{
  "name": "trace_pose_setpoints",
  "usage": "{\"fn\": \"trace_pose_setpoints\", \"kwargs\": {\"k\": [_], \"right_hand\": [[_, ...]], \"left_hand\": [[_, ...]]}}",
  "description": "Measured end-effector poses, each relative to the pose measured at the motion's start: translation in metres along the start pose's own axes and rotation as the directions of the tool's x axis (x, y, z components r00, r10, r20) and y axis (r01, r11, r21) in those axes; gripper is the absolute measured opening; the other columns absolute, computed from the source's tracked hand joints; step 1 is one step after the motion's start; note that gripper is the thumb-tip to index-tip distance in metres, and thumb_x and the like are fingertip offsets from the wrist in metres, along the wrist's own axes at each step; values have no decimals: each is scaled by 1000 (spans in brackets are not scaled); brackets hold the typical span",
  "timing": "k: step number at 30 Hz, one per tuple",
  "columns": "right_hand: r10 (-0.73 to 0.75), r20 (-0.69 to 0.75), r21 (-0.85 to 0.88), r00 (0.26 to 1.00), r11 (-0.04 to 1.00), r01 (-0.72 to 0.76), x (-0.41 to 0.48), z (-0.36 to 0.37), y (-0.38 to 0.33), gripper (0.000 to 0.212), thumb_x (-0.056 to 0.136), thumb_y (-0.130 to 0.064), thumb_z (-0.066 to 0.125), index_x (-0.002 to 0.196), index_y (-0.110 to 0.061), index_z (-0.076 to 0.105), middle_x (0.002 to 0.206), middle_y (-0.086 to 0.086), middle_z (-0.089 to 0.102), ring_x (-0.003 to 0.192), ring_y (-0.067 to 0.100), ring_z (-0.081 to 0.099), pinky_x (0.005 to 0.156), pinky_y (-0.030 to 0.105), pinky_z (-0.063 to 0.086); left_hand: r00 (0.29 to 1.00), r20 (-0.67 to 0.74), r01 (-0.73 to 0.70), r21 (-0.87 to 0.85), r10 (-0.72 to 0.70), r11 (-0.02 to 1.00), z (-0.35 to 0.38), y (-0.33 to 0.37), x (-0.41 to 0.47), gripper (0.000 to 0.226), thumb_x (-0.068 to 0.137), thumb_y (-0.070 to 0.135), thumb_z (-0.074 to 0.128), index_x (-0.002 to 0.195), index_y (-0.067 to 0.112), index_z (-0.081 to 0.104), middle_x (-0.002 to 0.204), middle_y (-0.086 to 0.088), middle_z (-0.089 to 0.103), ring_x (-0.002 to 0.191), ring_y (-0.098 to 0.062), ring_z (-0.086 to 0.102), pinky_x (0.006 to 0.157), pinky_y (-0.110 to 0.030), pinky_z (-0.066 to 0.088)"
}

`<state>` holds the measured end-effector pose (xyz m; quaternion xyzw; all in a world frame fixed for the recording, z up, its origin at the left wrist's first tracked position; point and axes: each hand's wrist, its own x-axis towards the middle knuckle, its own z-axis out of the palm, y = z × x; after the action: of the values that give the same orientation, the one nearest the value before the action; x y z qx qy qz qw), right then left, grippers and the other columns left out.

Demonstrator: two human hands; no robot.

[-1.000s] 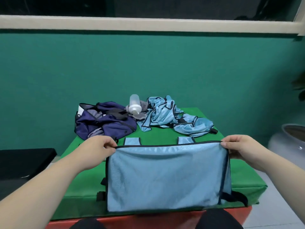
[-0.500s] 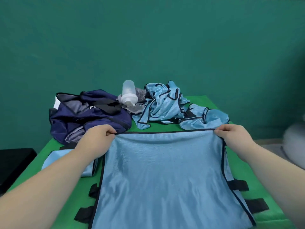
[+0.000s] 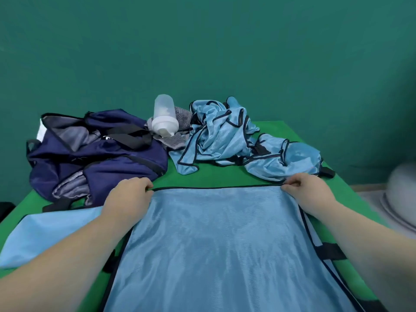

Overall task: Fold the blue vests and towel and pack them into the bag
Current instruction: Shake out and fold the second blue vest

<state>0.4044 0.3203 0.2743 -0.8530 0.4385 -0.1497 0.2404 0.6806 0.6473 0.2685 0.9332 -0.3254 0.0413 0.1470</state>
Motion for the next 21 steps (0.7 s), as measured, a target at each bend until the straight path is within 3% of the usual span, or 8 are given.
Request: {"fn": "trace_pose_setpoints", "kwargs": {"k": [3, 7, 10, 12, 13, 15, 17, 21], "right_hand": [[-21, -53, -7, 998, 1000, 20, -4, -4, 1, 26, 86, -46, 72, 99, -24, 69, 93, -6, 68, 82, 15, 62, 70, 34, 51], [-208, -109, -62, 972, 977, 202, -34, -15, 0, 32, 92, -46, 64, 114, -23, 68, 115, -5, 59, 108, 16, 56, 88, 34, 46], [-472, 14, -164, 882, 869, 467, -74, -15, -7, 34, 96, -45, 54, 116, -20, 69, 116, -6, 62, 115, 16, 54, 99, 34, 45], [-609, 164, -280, 776, 726, 628, -96, -7, -8, 46, 94, -50, 42, 117, -19, 68, 116, -4, 65, 116, 21, 56, 102, 39, 46], [-622, 248, -354, 743, 656, 667, -104, -3, -6, 54, 93, -54, 34, 122, -20, 65, 120, -4, 63, 121, 23, 54, 106, 42, 44], [-507, 387, -468, 770, 611, 638, -115, -1, 0, 69, 91, -62, 19, 138, -23, 50, 139, -6, 50, 140, 24, 37, 118, 46, 26], [-401, 423, -504, 813, 642, 578, -118, -5, 12, 76, 91, -70, 15, 150, -26, 34, 152, -8, 34, 151, 22, 17, 122, 52, 9], [-303, 453, -495, 839, 697, 519, -114, -18, 34, 73, 96, -69, 12, 158, -30, 15, 165, -9, 11, 154, 17, -1, 121, 59, -4]], "left_hand": [[992, -96, -69, 82, 77, 994, -3, 12, -12, 22, 91, 30, 64, 112, 24, 69, 108, 0, 64, 100, -29, 55, 82, -44, 50], [964, -114, -245, -27, 240, 969, -9, 47, -45, 22, 87, 24, 67, 108, 21, 71, 111, 2, 61, 101, -27, 52, 87, -44, 48], [947, 19, -317, -96, 320, 944, -7, 70, -69, 27, 92, 32, 61, 117, 26, 67, 124, 7, 55, 120, -21, 48, 101, -39, 42], [939, 113, -316, -98, 326, 944, -4, 78, -83, 35, 96, 39, 55, 129, 30, 59, 139, 8, 46, 133, -17, 40, 110, -35, 35], [934, 153, -313, -81, 322, 946, -3, 80, -91, 39, 97, 42, 52, 134, 31, 54, 145, 9, 41, 137, -15, 35, 113, -33, 31], [923, 210, -320, -45, 322, 946, -2, 80, -108, 46, 99, 50, 45, 142, 33, 45, 154, 8, 32, 143, -14, 28, 116, -30, 24], [913, 263, -322, -10, 313, 947, -2, 76, -125, 58, 95, 62, 31, 145, 34, 40, 158, 8, 27, 146, -13, 24, 117, -28, 19], [902, 281, -352, 38, 328, 935, 0, 62, -147, 92, 72, 71, -2, 144, 34, 43, 155, 13, 31, 142, -11, 32, 115, -27, 21]]}}
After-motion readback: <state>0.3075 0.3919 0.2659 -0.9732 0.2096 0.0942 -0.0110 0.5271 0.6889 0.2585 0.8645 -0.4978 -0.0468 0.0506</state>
